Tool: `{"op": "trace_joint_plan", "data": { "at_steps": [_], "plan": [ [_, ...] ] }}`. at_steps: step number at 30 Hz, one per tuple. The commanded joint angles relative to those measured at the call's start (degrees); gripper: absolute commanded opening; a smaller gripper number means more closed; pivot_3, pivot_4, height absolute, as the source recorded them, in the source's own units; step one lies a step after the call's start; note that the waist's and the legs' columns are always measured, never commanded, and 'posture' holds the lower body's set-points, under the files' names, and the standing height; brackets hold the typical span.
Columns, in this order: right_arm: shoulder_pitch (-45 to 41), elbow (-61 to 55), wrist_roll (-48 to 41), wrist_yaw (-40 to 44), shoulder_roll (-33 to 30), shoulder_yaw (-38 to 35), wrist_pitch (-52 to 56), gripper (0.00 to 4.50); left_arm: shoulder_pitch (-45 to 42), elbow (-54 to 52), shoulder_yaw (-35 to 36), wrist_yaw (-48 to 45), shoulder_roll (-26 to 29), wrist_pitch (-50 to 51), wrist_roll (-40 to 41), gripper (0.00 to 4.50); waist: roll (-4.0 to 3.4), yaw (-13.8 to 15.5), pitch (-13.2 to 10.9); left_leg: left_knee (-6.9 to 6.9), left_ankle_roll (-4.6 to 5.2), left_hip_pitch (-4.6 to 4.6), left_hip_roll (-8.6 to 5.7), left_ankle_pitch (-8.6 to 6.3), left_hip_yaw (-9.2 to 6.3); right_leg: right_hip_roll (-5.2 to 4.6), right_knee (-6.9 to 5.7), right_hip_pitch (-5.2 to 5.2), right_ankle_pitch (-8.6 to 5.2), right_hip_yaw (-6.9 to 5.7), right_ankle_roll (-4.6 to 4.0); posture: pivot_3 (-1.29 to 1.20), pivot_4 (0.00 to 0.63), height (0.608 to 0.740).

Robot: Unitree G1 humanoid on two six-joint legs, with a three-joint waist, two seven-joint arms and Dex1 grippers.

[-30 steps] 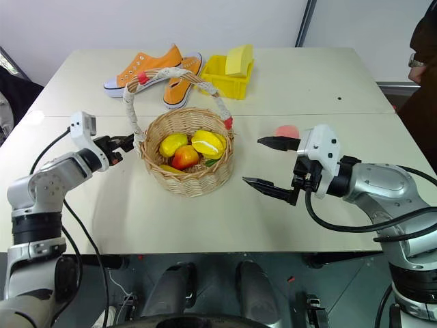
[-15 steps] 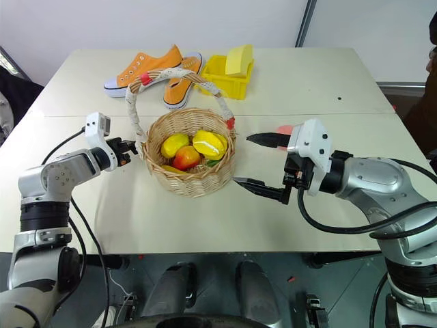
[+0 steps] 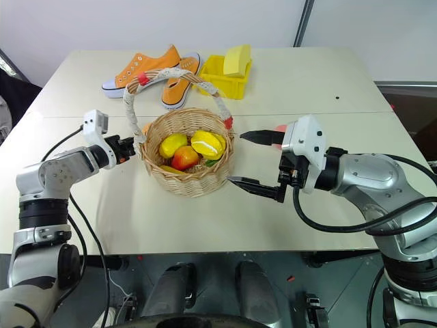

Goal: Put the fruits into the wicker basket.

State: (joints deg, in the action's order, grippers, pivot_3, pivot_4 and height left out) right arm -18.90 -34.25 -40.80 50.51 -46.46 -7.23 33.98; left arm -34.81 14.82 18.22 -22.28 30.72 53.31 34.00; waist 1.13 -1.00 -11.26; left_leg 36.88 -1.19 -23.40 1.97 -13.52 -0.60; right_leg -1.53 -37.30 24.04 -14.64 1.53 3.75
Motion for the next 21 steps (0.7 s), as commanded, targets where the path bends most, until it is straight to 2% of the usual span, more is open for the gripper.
{"op": "trace_joint_plan", "data": {
  "at_steps": [1,4,7,13,17,21],
  "plan": [
    [-1.27,-1.3,-0.36,-0.1,0.19,-0.45,-1.15,4.5,1.06,-4.62,5.31,-0.16,2.09,-1.45,1.62,1.04,0.01,0.1,-0.01,-0.01,0.0,-0.01,0.0,0.0,0.0,0.0,0.0,0.01,0.0,0.0,0.0,0.0,0.15,0.74],
    [-1.27,-1.2,-0.34,-0.03,0.04,-0.75,-1.27,4.5,4.83,-10.32,11.61,-1.86,4.58,-1.4,5.01,1.04,0.05,0.08,-0.03,0.0,0.0,-0.03,0.0,0.0,0.0,-0.03,0.02,0.02,0.0,0.0,0.0,0.0,0.15,0.74],
    [-1.0,-0.55,-0.59,0.23,-0.21,-1.74,-1.39,4.5,12.15,-17.77,18.22,-6.45,7.34,-0.73,9.96,1.04,0.06,-0.19,-0.03,-0.03,0.0,-0.03,0.03,0.0,0.03,-0.06,0.03,0.05,-0.01,0.0,-0.01,0.0,0.15,0.74],
    [-0.92,4.13,0.66,2.73,-0.82,-2.77,-3.25,4.5,30.18,-35.63,30.52,-18.84,11.37,5.53,28.99,1.04,0.08,0.27,-0.03,-0.08,-0.01,-0.04,0.2,0.0,0.09,-0.2,0.08,0.1,-0.12,0.03,-0.23,0.0,0.15,0.74],
    [-2.53,7.43,2.1,4.33,-0.4,-1.44,-4.95,4.5,32.78,-44.44,27.48,-15.63,12.5,7.65,38.32,1.04,0.08,0.75,-0.03,0.08,-0.04,-0.06,0.26,-0.02,0.11,-0.48,0.19,0.0,-0.13,-0.07,-0.28,0.0,0.15,0.74],
    [-3.54,8.9,2.83,5.15,-0.09,-0.78,-5.88,4.5,27.2,-49.72,16.29,-8.57,12.78,6.64,39.13,1.04,0.07,0.38,-0.02,0.07,-0.04,-0.06,0.24,-0.02,0.28,-0.56,0.31,-0.08,-0.09,0.0,-0.35,0.0,0.15,0.74]
  ]
}}
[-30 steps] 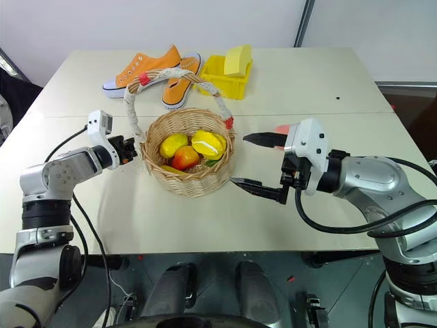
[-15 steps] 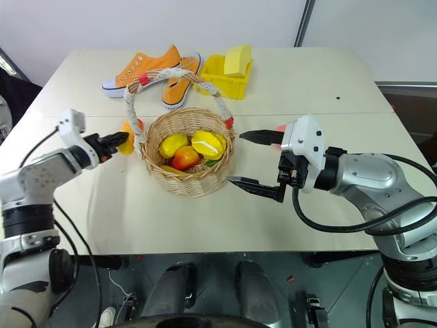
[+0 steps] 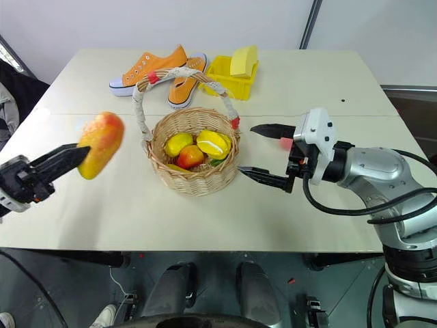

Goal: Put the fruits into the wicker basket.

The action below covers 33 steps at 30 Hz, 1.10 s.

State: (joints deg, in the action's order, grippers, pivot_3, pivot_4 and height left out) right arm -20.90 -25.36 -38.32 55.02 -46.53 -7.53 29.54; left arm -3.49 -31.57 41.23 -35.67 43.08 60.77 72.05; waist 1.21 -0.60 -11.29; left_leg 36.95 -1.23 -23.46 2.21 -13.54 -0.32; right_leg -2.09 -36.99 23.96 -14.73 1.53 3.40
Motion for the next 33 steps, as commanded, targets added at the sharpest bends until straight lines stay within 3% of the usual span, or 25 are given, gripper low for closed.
{"op": "trace_joint_plan", "data": {
  "at_steps": [1,5,9,15,22,33],
  "plan": [
    [-1.76,0.14,0.42,0.67,0.05,-0.39,-1.53,4.5,-6.53,-3.86,-10.4,6.57,0.29,-0.99,-0.19,1.04,0.01,-0.03,0.0,0.0,0.01,0.0,-0.01,0.0,0.03,0.06,0.0,-0.02,0.0,0.01,0.01,0.0,0.15,0.74],
    [-1.21,-0.34,0.85,0.24,0.16,-0.82,-1.53,4.5,-14.39,-2.39,-23.49,10.24,-0.22,-3.13,-10.02,1.04,0.01,-0.03,0.0,-0.01,0.03,-0.05,-0.22,0.02,0.05,0.29,-0.01,0.01,0.0,0.01,0.08,0.0,0.15,0.74],
    [1.32,-1.6,1.15,-1.38,0.01,-2.38,-0.95,4.5,-20.37,2.34,-30.19,11.34,-3.12,-5.03,-15.42,1.04,0.01,-0.15,0.0,-0.02,0.04,-0.04,-0.17,0.01,-0.01,0.48,-0.09,0.04,0.0,0.03,0.11,0.0,0.15,0.74],
    [4.22,4.27,7.35,-8.47,1.63,-2.27,-1.52,4.5,-22.68,3.83,-32.25,7.23,-5.13,-9.08,-18.56,3.83,0.02,-0.25,0.0,-0.04,0.04,-0.04,-0.14,0.02,-0.03,0.55,-0.18,0.12,0.0,0.03,0.12,0.0,0.15,0.74],
    [-4.68,24.75,17.52,-25.51,12.1,-1.69,-3.37,4.5,-16.34,1.71,-28.58,-3.23,-2.68,-16.31,-18.79,3.83,-0.02,-0.72,-0.02,-0.03,0.04,0.0,-0.14,0.02,0.04,0.57,-0.24,0.17,0.02,0.16,0.08,0.0,0.15,0.74],
    [-16.0,48.16,23.71,-27.29,17.42,0.68,-6.56,4.5,-11.07,-1.38,-26.83,-4.03,-0.91,-18.1,-19.23,3.83,-0.03,-0.32,-0.02,-0.05,0.05,-0.06,-0.16,0.02,0.04,0.57,-0.26,0.23,0.01,0.19,0.13,0.0,0.15,0.74]
  ]
}}
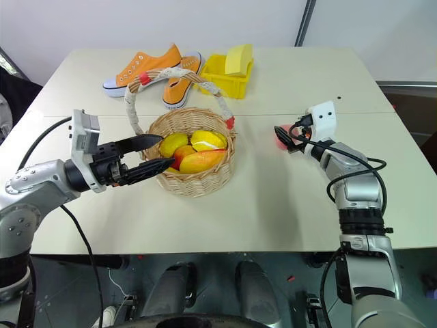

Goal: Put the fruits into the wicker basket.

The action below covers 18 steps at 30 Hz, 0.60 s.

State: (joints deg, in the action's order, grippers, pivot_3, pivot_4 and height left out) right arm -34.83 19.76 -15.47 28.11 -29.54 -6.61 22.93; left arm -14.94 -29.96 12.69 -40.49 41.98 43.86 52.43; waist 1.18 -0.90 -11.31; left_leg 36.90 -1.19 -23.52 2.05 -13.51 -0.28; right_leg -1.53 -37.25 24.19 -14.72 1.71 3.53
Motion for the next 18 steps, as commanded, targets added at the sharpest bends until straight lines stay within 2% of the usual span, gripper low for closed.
{"op": "trace_joint_plan", "data": {
  "at_steps": [1,6,9,11,12,16,18],
  "plan": [
    [-2.18,3.61,0.65,-0.28,0.64,-0.48,0.88,4.5,0.54,-3.19,1.76,1.03,0.18,-1.2,0.38,3.83,0.0,-0.05,0.0,0.0,0.0,0.0,0.0,0.0,0.0,0.0,0.0,0.0,0.0,0.0,0.01,0.0,0.15,0.74],
    [-2.23,4.36,0.16,0.57,1.21,-1.2,2.66,4.5,1.29,-3.58,1.82,1.71,0.32,-1.45,0.34,3.83,-0.01,-0.12,0.0,-0.01,0.0,0.0,0.01,0.0,-0.02,0.02,-0.02,0.0,0.08,0.0,0.14,0.0,0.15,0.74],
    [-1.88,2.43,0.17,0.29,1.48,-1.8,1.17,3.73,1.32,-3.05,2.01,1.54,0.39,-1.8,0.27,3.89,-0.01,-0.23,0.0,-0.01,0.0,0.01,0.01,0.0,-0.02,0.02,-0.02,0.0,0.08,0.0,0.14,0.0,0.15,0.74],
    [-0.67,-1.13,0.99,0.64,0.38,-1.36,0.74,2.81,1.6,-2.07,2.83,1.49,0.38,-2.21,0.09,3.89,-0.01,-0.25,-0.01,-0.01,0.0,0.01,0.01,0.0,-0.02,0.03,-0.02,0.01,0.08,0.0,0.13,0.0,0.15,0.74],
    [0.26,-3.44,1.25,1.36,-0.51,-1.05,0.78,2.63,1.95,-1.52,3.45,1.39,0.49,-2.5,-0.14,3.89,-0.02,-0.23,-0.01,-0.01,0.0,0.01,0.01,0.0,-0.02,0.03,-0.03,0.02,0.08,0.0,0.14,0.0,0.15,0.74],
    [4.72,-14.8,-0.13,4.85,-4.1,-1.66,2.81,2.63,4.43,1.2,6.94,1.16,0.69,-4.03,-1.14,3.89,-0.02,-0.09,-0.01,-0.07,0.01,0.01,0.01,0.0,-0.02,0.03,-0.02,0.03,0.05,0.0,0.19,0.0,0.15,0.74],
    [8.49,-23.81,-3.64,10.19,-7.37,-2.35,4.17,2.63,6.63,2.25,9.18,-0.05,0.94,-5.28,-1.63,3.89,-0.03,-0.06,-0.01,-0.08,0.01,0.01,0.02,0.0,-0.03,0.03,-0.02,0.04,0.03,0.0,0.18,0.0,0.15,0.74]
  ]
}}
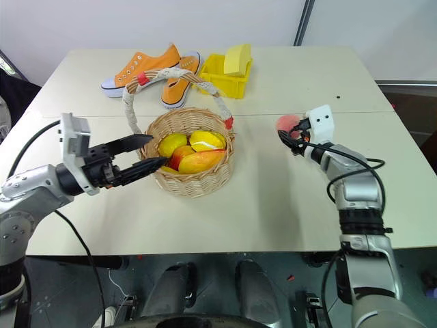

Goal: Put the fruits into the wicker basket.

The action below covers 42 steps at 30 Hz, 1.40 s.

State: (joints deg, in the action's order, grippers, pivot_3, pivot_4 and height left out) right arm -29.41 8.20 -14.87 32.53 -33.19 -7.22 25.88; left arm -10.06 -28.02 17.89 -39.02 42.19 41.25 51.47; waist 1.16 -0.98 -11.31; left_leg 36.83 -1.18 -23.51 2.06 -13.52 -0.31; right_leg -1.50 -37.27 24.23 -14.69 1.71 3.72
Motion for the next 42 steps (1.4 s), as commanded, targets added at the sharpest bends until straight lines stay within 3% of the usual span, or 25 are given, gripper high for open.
{"op": "trace_joint_plan", "data": {
  "at_steps": [1,4,8,11,15,18,22,24,30,33,36,42],
  "plan": [
    [5.38,-17.37,-7.06,9.44,-5.58,-2.25,2.05,2.63,2.67,0.88,5.16,-1.99,0.75,-3.2,-0.69,3.89,-0.02,0.06,-0.01,-0.01,0.0,0.0,0.0,0.0,0.01,-0.01,0.01,0.01,-0.03,0.0,-0.06,0.0,0.15,0.74],
    [11.93,-31.98,-18.43,18.94,-10.71,-4.02,6.82,2.63,4.77,2.6,7.96,-3.83,0.91,-5.19,-1.21,3.89,-0.03,0.19,-0.02,-0.06,0.01,0.0,0.02,-0.01,0.0,-0.02,0.01,0.02,-0.1,-0.01,-0.09,0.0,0.15,0.74],
    [10.55,-42.61,-27.66,16.26,-9.6,0.3,15.26,2.63,6.43,4.83,9.48,-7.38,1.57,-6.88,-1.52,3.89,0.02,-0.22,0.01,-0.05,0.01,0.09,0.16,-0.01,0.06,0.01,0.02,-0.01,-0.06,-0.02,-0.2,0.0,0.15,0.74],
    [5.9,-44.49,-24.75,9.96,-4.05,7.4,16.84,2.63,6.52,5.44,9.09,-8.42,1.75,-7.37,-1.98,3.89,0.03,-0.24,0.01,0.07,-0.01,0.12,0.35,-0.01,0.11,0.07,0.04,0.0,-0.01,-0.02,-0.28,0.0,0.15,0.74],
    [-2.13,-36.69,-17.1,-2.09,8.11,16.38,19.4,2.63,6.77,3.99,8.35,-7.46,0.8,-7.44,-1.91,3.89,0.05,-0.24,0.03,0.06,-0.02,0.03,0.42,-0.01,0.14,0.06,0.05,0.13,0.12,-0.02,-0.53,0.0,0.15,0.74],
    [-5.7,-30.88,-12.61,-5.23,12.38,19.38,18.77,2.63,7.58,2.4,8.27,-6.47,0.07,-7.36,-1.63,3.89,0.06,0.09,0.03,0.02,-0.02,-0.07,0.42,-0.01,0.17,0.06,0.08,0.2,0.1,-0.03,-0.49,0.0,0.15,0.74],
    [-6.62,-30.32,-11.96,-5.27,13.78,19.59,19.2,4.48,8.49,0.75,8.77,-5.38,-0.6,-7.22,-0.97,3.89,0.05,0.31,0.03,0.03,-0.02,-0.4,0.42,0.0,0.13,-0.01,0.12,0.39,0.08,-0.12,-0.42,0.0,0.15,0.74],
    [-6.38,-31.75,-11.02,-4.32,12.94,19.61,17.64,4.48,8.92,0.0,9.13,-4.85,-0.88,-7.12,-0.55,3.89,0.06,0.16,0.03,0.06,-0.02,-0.48,0.41,0.0,0.14,-0.01,0.14,0.43,0.09,-0.12,-0.39,0.0,0.15,0.74],
    [4.42,-41.56,-21.8,8.55,3.2,8.63,15.65,4.48,10.59,-1.31,9.55,-3.96,-1.32,-7.18,0.35,3.89,0.06,0.3,0.03,0.07,-0.01,-0.47,0.37,-0.01,0.05,0.01,0.16,0.35,0.04,-0.23,-0.33,0.0,0.15,0.74],
    [8.28,-41.48,-23.0,8.81,0.76,5.26,15.98,4.48,9.84,-0.82,8.56,-4.09,-1.39,-7.21,0.34,3.89,0.06,-0.01,0.03,0.1,-0.02,-0.34,0.36,-0.01,0.09,0.05,0.14,0.28,0.04,-0.22,-0.35,0.0,0.15,0.74],
    [7.4,-37.71,-20.57,5.03,2.24,4.81,14.76,4.48,8.35,0.11,7.18,-4.24,-1.61,-7.32,-0.11,3.89,0.06,-0.33,0.03,0.1,-0.01,-0.19,0.41,-0.01,0.15,0.15,0.07,0.25,0.09,-0.14,-0.44,0.0,0.15,0.74],
    [1.58,-23.03,-12.54,-2.5,11.88,7.31,6.64,4.48,4.95,1.06,4.51,-4.07,-2.82,-7.51,-0.37,3.89,0.06,-0.18,0.03,0.13,-0.02,-0.01,0.75,-0.01,0.14,0.65,0.08,0.15,0.21,-0.02,-0.65,0.0,0.15,0.74]
  ]
}}
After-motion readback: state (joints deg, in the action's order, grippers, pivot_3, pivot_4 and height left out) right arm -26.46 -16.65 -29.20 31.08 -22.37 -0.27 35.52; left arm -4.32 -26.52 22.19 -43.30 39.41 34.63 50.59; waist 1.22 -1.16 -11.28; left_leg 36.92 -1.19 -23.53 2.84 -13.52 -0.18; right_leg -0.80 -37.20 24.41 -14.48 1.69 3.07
